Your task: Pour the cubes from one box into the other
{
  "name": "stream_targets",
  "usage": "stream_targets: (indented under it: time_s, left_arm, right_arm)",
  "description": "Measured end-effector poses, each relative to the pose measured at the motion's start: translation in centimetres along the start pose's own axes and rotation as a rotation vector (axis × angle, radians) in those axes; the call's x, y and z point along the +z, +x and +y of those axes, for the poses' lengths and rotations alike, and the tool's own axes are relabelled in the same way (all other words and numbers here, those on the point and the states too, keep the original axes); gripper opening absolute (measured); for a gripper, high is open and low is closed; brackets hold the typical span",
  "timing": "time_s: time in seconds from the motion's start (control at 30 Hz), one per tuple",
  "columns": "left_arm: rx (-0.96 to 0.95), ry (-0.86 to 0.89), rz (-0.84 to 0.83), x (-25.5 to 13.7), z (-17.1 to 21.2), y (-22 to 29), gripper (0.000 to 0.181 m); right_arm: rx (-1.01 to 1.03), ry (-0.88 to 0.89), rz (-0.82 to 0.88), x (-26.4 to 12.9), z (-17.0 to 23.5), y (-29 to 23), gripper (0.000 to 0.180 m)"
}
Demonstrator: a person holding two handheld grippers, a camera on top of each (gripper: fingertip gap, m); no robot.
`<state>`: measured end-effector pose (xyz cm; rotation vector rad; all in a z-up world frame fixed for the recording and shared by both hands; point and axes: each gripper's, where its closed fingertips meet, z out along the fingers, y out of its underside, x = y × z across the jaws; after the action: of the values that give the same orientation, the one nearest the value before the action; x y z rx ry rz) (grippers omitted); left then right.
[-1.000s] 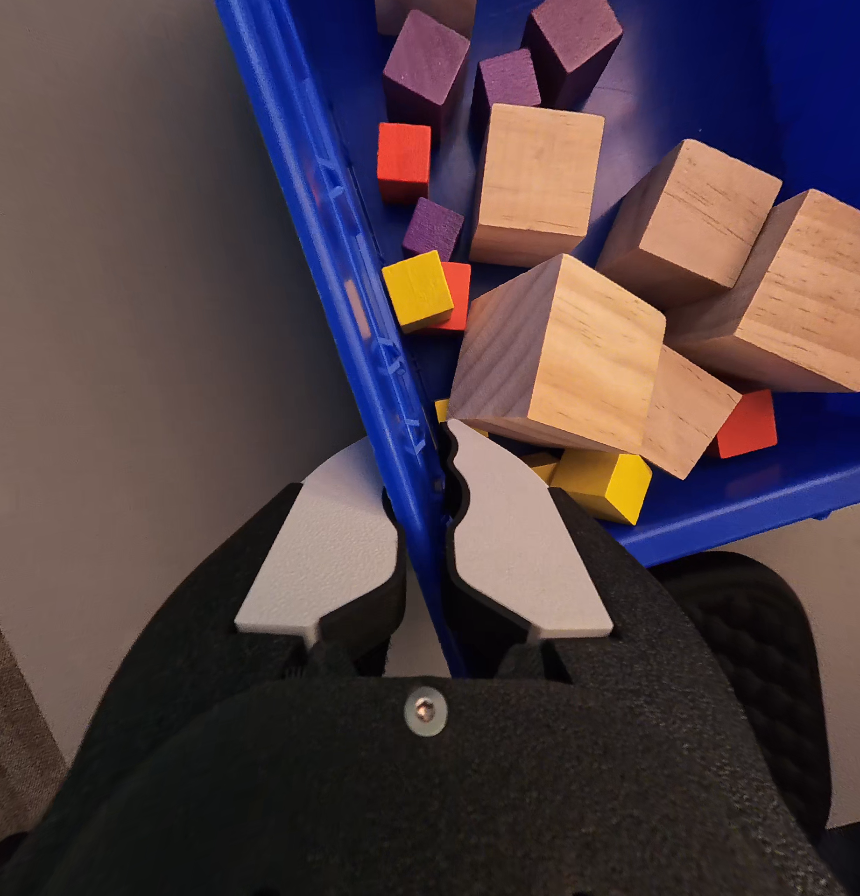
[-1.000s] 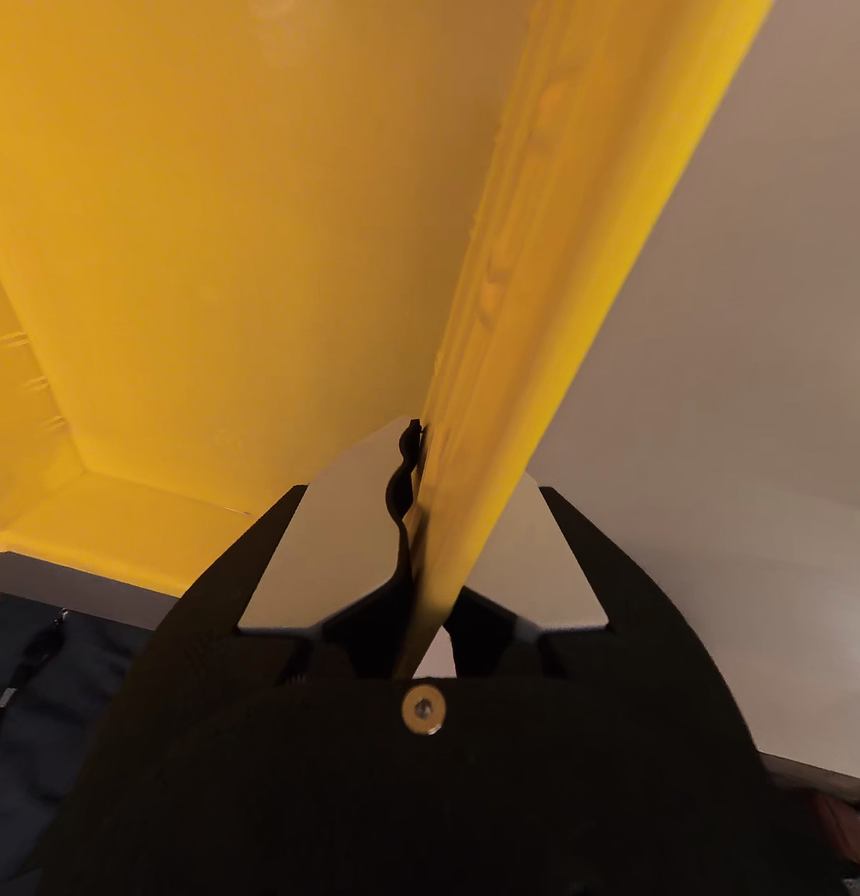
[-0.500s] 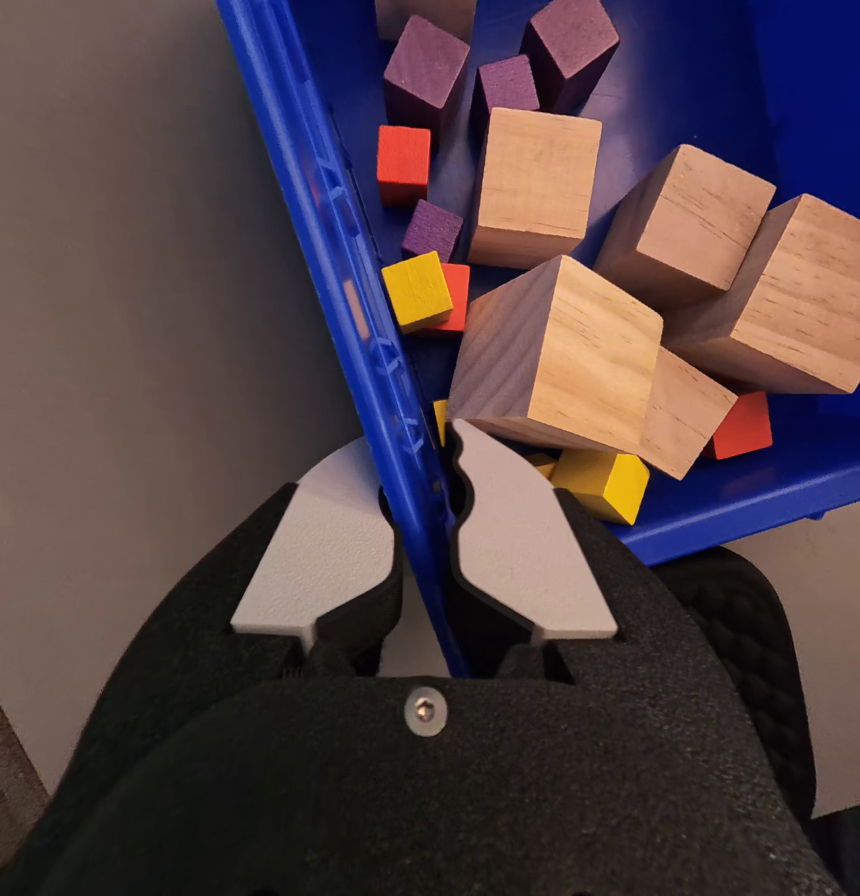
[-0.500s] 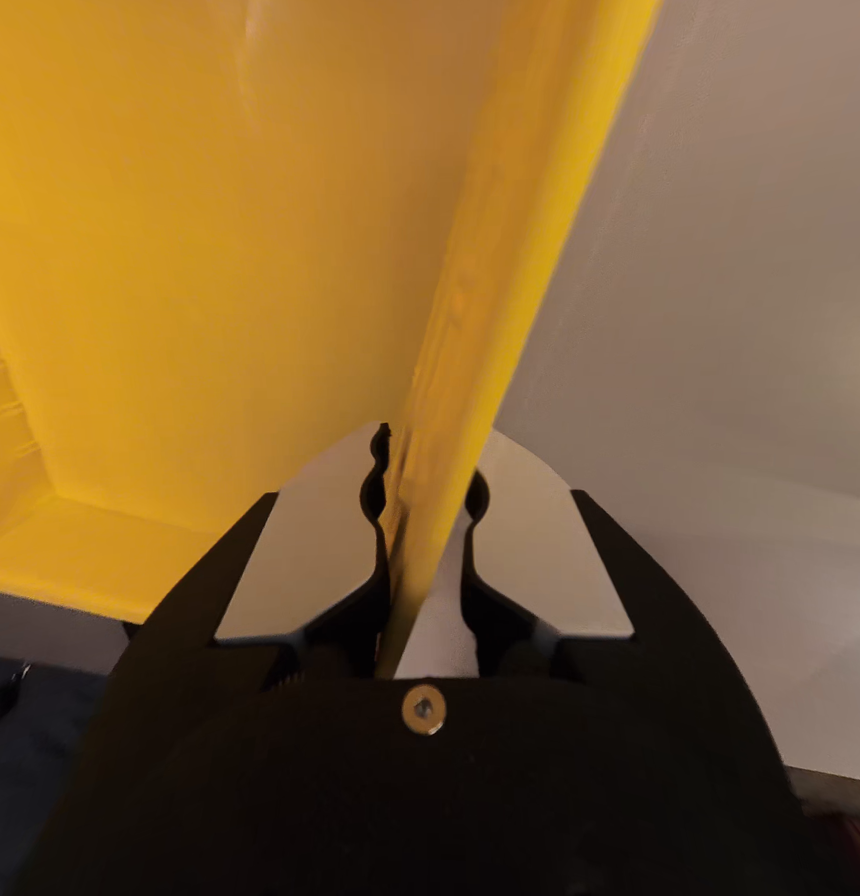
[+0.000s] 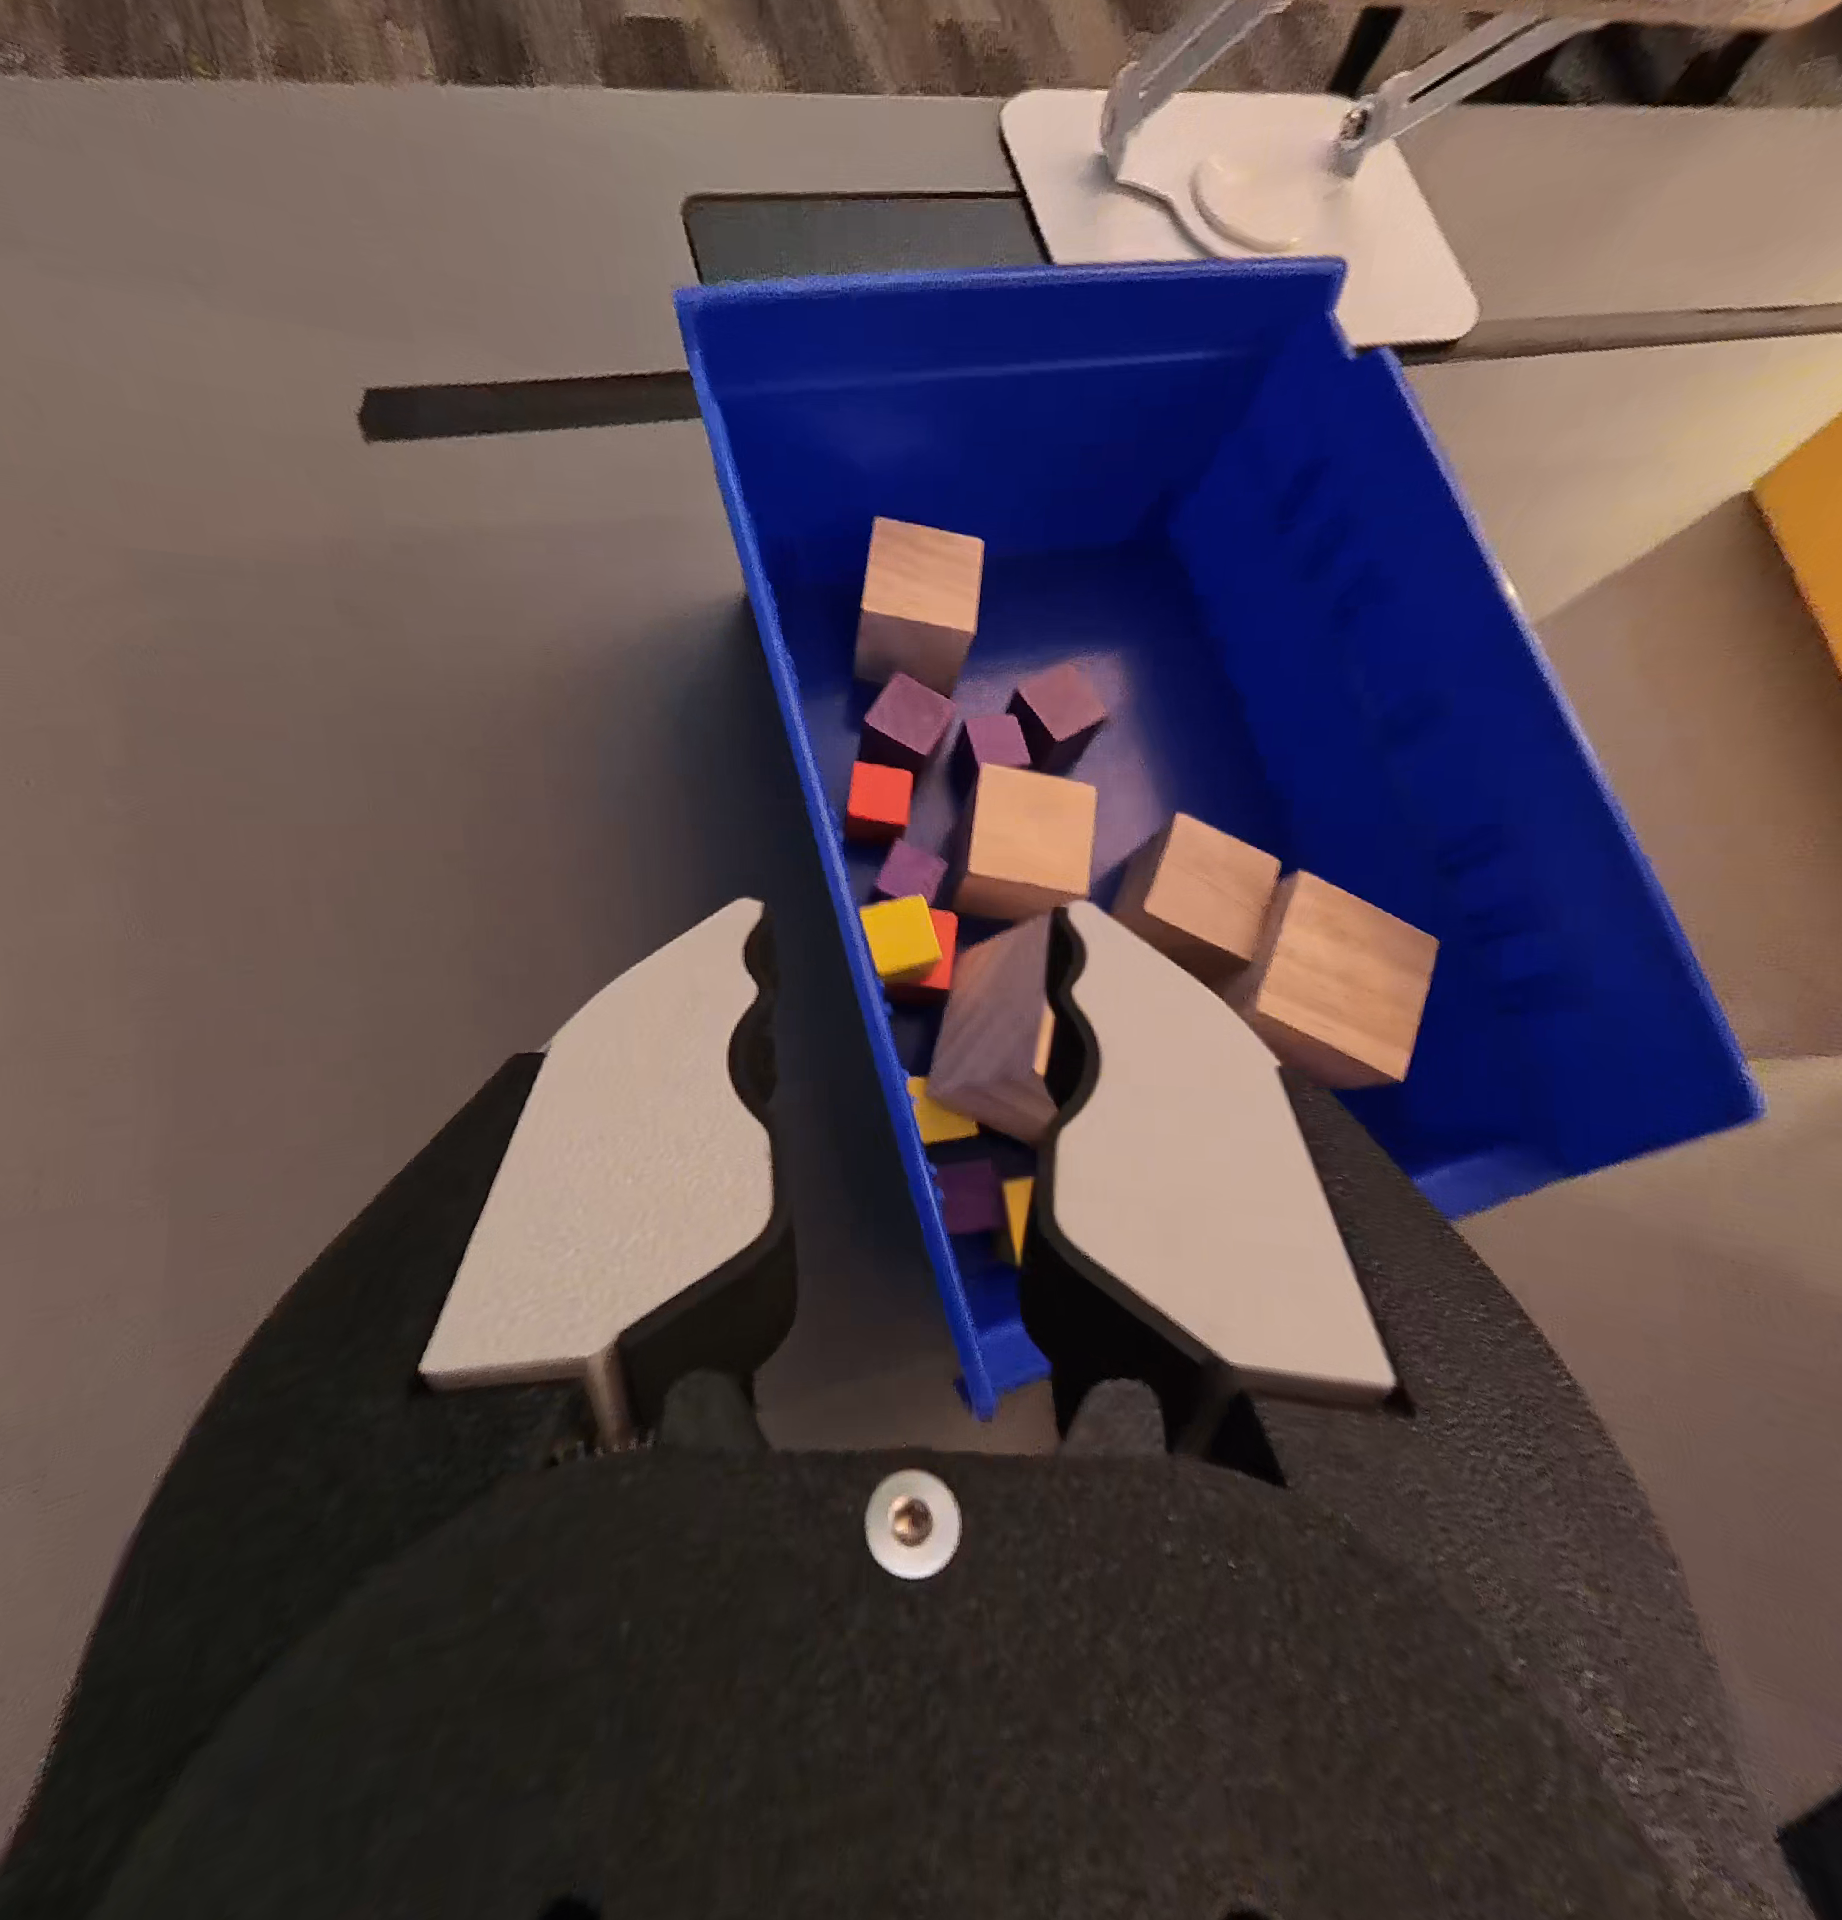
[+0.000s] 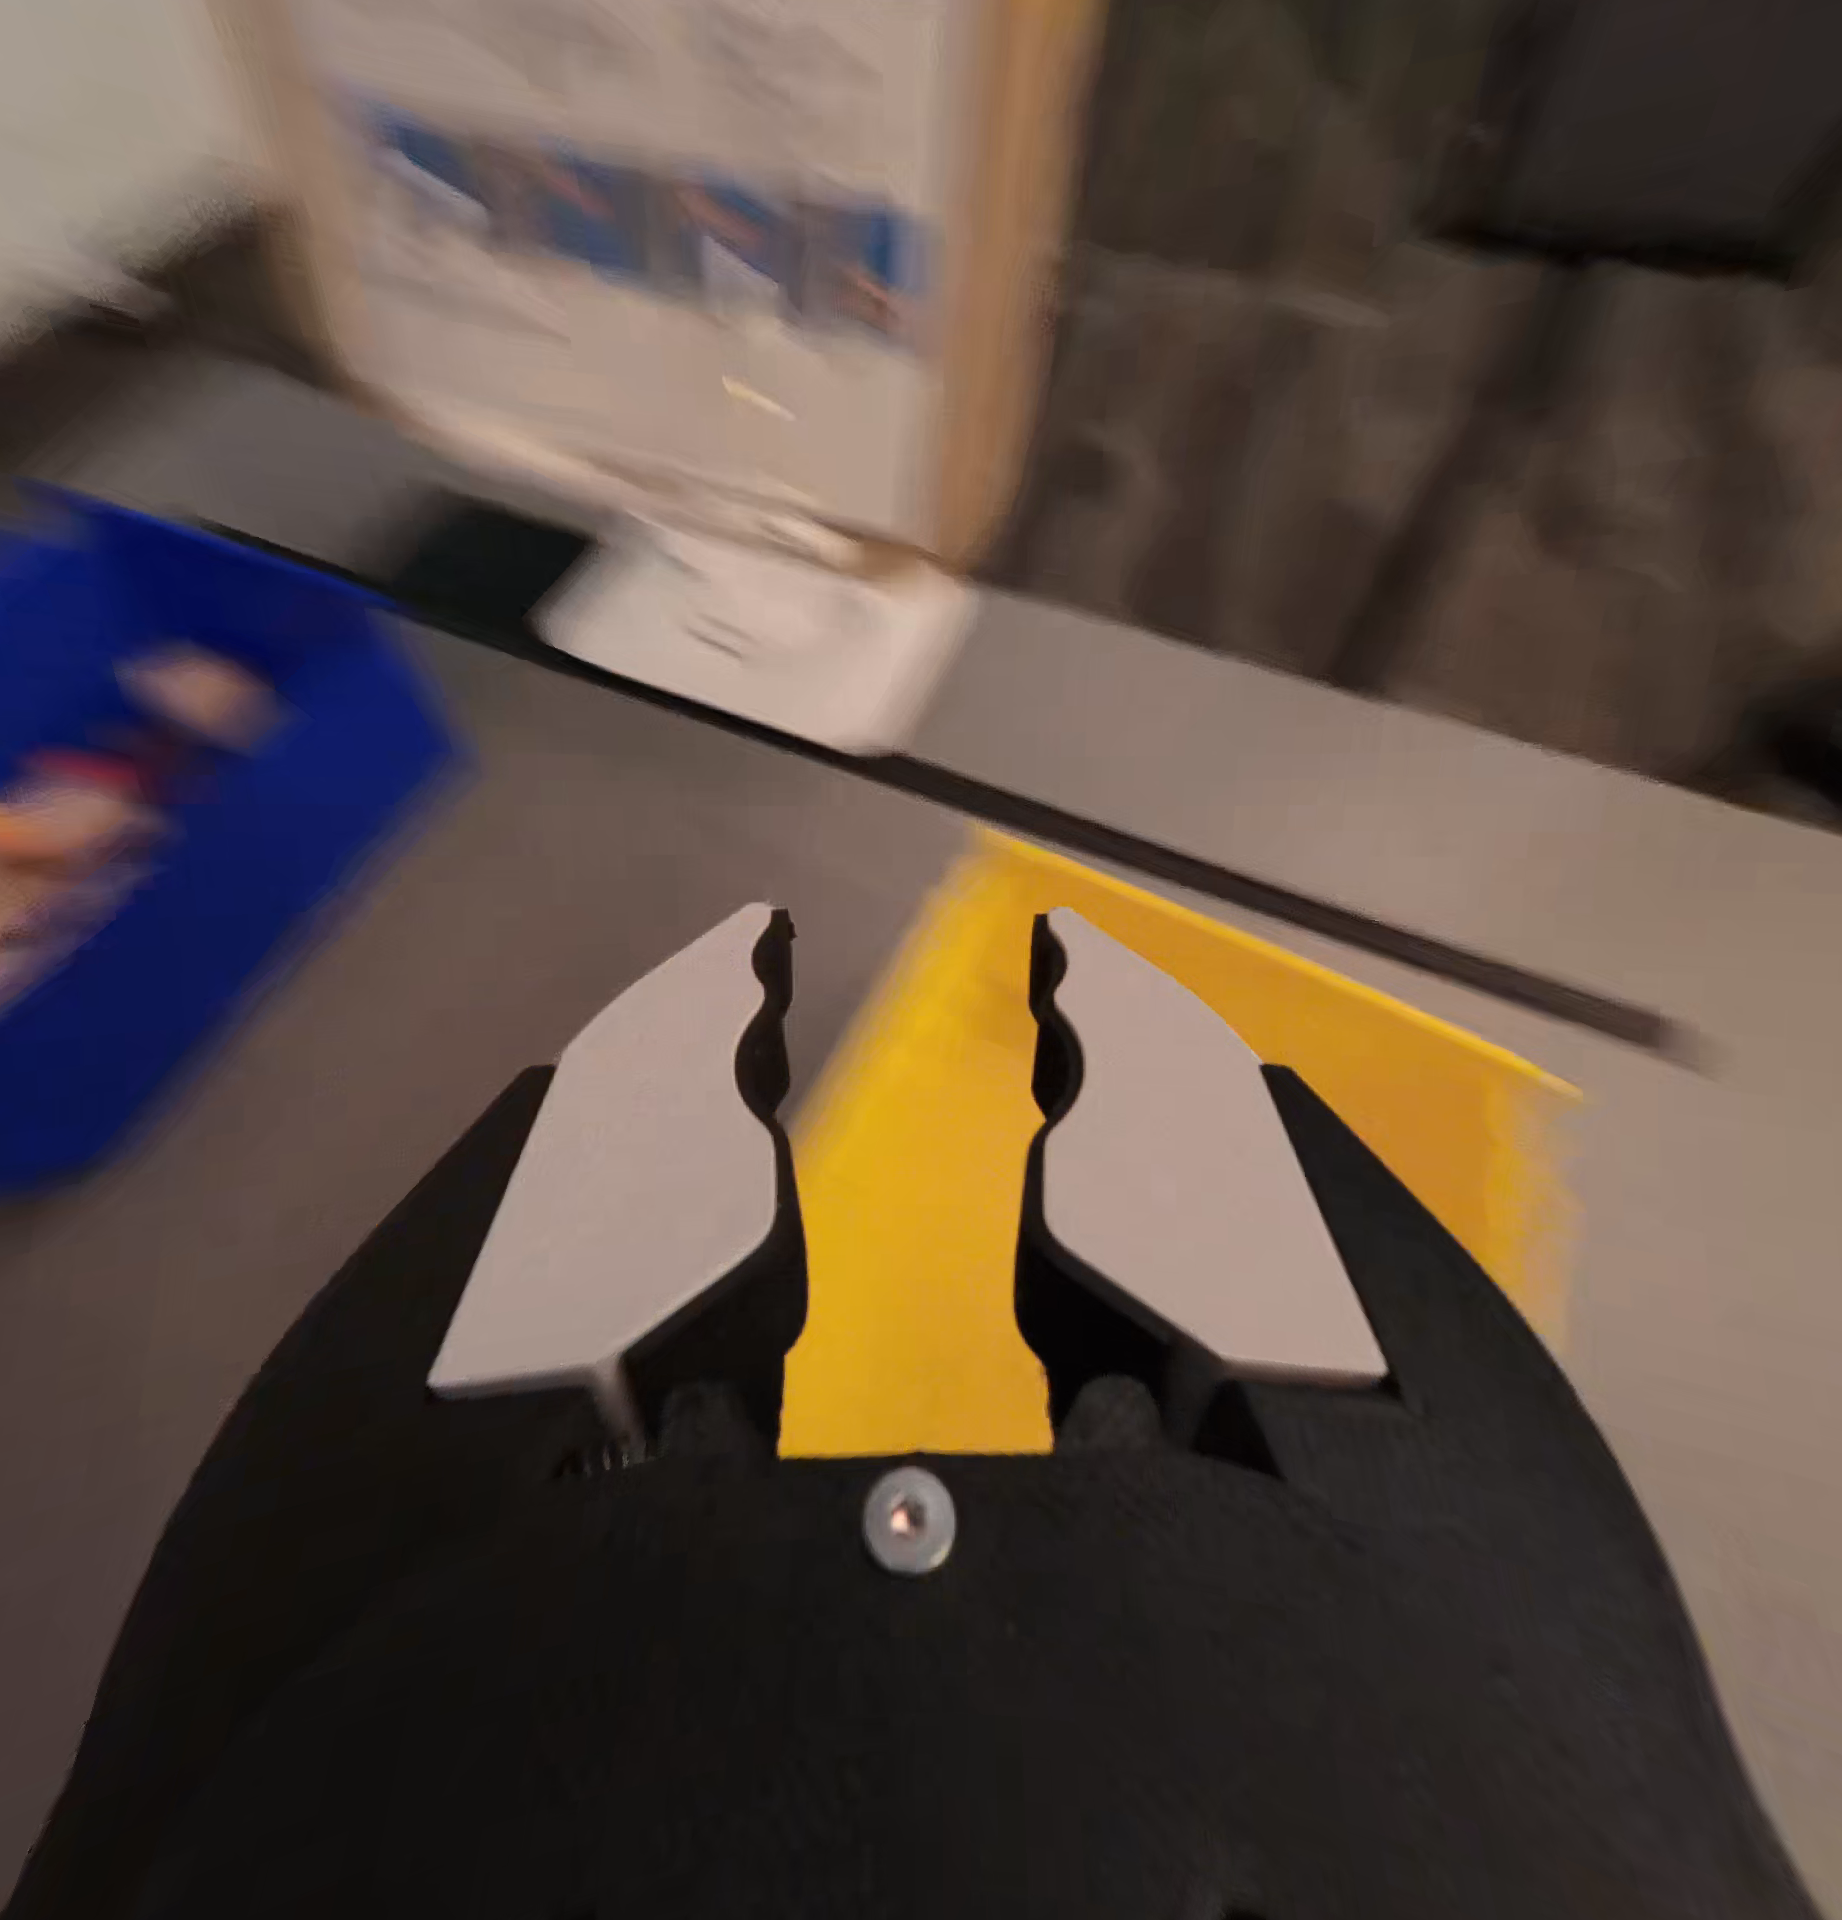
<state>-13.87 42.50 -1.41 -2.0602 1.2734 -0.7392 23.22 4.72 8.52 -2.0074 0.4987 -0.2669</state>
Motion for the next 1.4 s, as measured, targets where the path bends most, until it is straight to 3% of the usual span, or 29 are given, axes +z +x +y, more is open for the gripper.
stream_targets:
  time_s: [0.07, 0.1, 0.17, 0.3, 0.4, 0.5, 0.67, 0.77, 0.9, 1.0, 1.03, 1.2, 1.4]
  left_arm:
    - [0.025, -0.021, -0.041, 1.0, -1.0, -0.8, 0.039]
    - [0.036, -0.029, -0.053, 1.6, -1.5, -1.0, 0.039]
    - [0.033, -0.055, -0.077, 2.7, -2.1, -1.7, 0.039]
    - [-0.022, -0.116, -0.063, 4.9, -2.5, -2.2, 0.039]
    - [-0.136, -0.103, 0.0, 6.0, -3.2, -1.8, 0.039]
    - [-0.19, -0.15, -0.001, 7.0, -2.8, -2.2, 0.037]
    - [-0.161, -0.395, -0.07, 8.9, 0.7, -3.2, 0.043]
    - [-0.123, -0.485, -0.138, 9.3, 2.3, -4.4, 0.044]
    - [-0.158, -0.524, -0.097, 9.9, 3.1, -3.8, 0.041]
    - [-0.173, -0.57, -0.096, 9.8, 3.4, -3.6, 0.034]
    - [-0.169, -0.589, -0.104, 9.7, 3.4, -3.6, 0.033]
    - [-0.106, -0.649, -0.15, 10.1, 3.8, -3.6, 0.021]
    - [-0.034, -0.767, -0.178, 10.9, 4.8, -3.7, 0.021]
  right_arm:
    - [0.152, 0.134, -0.443, 1.4, -2.8, -9.1, 0.045]
    - [0.252, 0.143, -0.579, 2.3, -3.6, -12.2, 0.045]
    - [0.325, 0.079, -0.665, 5.6, -3.4, -16.7, 0.048]
    - [0.232, -0.246, -0.513, 14.0, 1.8, -23.0, 0.068]
    - [0.19, -0.434, -0.434, 17.8, 4.5, -26.7, 0.081]
    - [0.156, -0.566, -0.368, 19.6, 5.7, -29.2, 0.084]
    - [0.049, -0.769, -0.113, 21.7, 8.6, -28.6, 0.088]
    - [0.051, -0.875, -0.065, 22.2, 10.8, -28.8, 0.088]
    - [0.1, -1.003, -0.084, 22.4, 13.3, -29.3, 0.079]
    - [0.167, -1.076, -0.205, 22.1, 13.8, -31.4, 0.027]
    - [0.176, -1.097, -0.209, 22.1, 13.9, -31.6, 0.022]
    - [0.156, -1.138, -0.158, 22.5, 13.9, -31.1, 0.014]
    - [0.187, -1.154, -0.165, 23.2, 13.5, -30.7, 0.014]
